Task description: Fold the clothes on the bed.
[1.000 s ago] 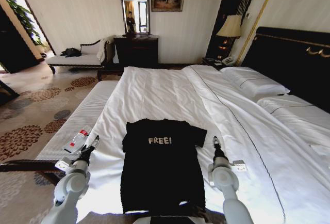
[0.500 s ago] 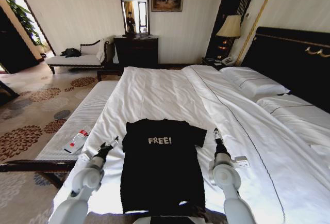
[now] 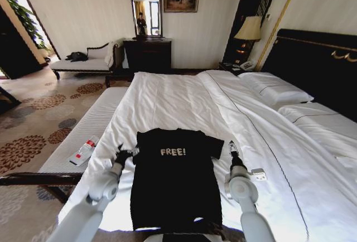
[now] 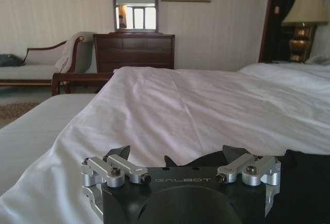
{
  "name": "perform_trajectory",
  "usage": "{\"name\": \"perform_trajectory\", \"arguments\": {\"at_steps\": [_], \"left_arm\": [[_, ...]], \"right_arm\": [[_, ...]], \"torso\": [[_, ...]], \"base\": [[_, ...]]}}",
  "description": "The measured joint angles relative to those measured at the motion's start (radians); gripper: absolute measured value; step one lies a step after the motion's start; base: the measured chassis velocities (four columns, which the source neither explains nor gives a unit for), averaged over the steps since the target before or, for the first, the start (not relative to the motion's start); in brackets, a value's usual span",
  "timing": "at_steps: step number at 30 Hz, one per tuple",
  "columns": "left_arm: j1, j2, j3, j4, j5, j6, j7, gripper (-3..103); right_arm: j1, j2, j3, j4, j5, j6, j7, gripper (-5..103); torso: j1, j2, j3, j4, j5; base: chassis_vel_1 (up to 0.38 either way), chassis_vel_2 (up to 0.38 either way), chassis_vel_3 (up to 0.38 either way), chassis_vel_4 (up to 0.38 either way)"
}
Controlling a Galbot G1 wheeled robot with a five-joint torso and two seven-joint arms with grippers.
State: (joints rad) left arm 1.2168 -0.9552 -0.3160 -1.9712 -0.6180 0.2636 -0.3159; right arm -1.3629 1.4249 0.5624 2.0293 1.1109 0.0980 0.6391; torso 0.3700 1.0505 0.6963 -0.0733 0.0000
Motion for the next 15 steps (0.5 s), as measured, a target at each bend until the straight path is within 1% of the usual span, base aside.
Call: {"name": "perform_trajectory", "arguments": {"at_steps": [2,3,4,6,7,9,12,15], "left_arm": [[-0.016,0.024,0.029,-0.006,0.011,0.014,-0.008,100],[-0.029,0.054,0.067,-0.011,0.019,0.038,-0.016,100],[-0.029,0.054,0.067,-0.011,0.019,0.038,-0.016,100],[-0.037,0.086,0.105,-0.010,0.026,0.064,-0.027,100],[-0.041,0.116,0.138,-0.003,0.033,0.086,-0.040,100],[-0.044,0.145,0.169,0.010,0.043,0.101,-0.051,100],[-0.053,0.165,0.196,0.022,0.047,0.109,-0.060,100],[-0.082,0.181,0.233,0.034,0.023,0.126,-0.072,100]], "right_arm": [[0.000,0.004,-0.003,-0.003,-0.003,-0.001,0.001,100],[-0.002,0.008,-0.007,-0.005,-0.006,-0.002,0.002,100],[-0.002,0.008,-0.007,-0.005,-0.006,-0.002,0.002,100],[-0.003,0.011,-0.010,-0.006,-0.007,-0.002,0.003,100],[-0.004,0.014,-0.011,-0.006,-0.009,-0.003,0.004,100],[-0.004,0.017,-0.013,-0.006,-0.011,-0.003,0.005,100],[-0.005,0.020,-0.015,-0.007,-0.014,-0.004,0.006,100],[-0.006,0.025,-0.017,-0.010,-0.019,-0.004,0.008,100]], "torso": [[0.000,0.000,0.000,0.0001,0.0001],[0.000,0.000,0.000,0.0000,0.0000],[0.000,0.000,0.000,0.0000,0.0000],[0.000,0.000,0.000,0.0000,0.0000],[0.000,0.000,0.000,0.0001,0.0000],[0.000,0.000,0.000,0.0002,-0.0001],[0.000,0.000,0.000,0.0003,0.0000],[0.000,0.000,0.000,0.0003,-0.0001]], "base": [[0.000,0.000,0.000,0.000],[0.000,0.000,0.000,0.000],[0.000,0.000,0.000,0.000],[0.000,0.000,0.000,0.000],[0.000,0.000,0.000,0.000],[0.000,0.000,0.000,0.000],[0.000,0.000,0.000,0.000],[0.000,0.000,0.000,0.000]]}}
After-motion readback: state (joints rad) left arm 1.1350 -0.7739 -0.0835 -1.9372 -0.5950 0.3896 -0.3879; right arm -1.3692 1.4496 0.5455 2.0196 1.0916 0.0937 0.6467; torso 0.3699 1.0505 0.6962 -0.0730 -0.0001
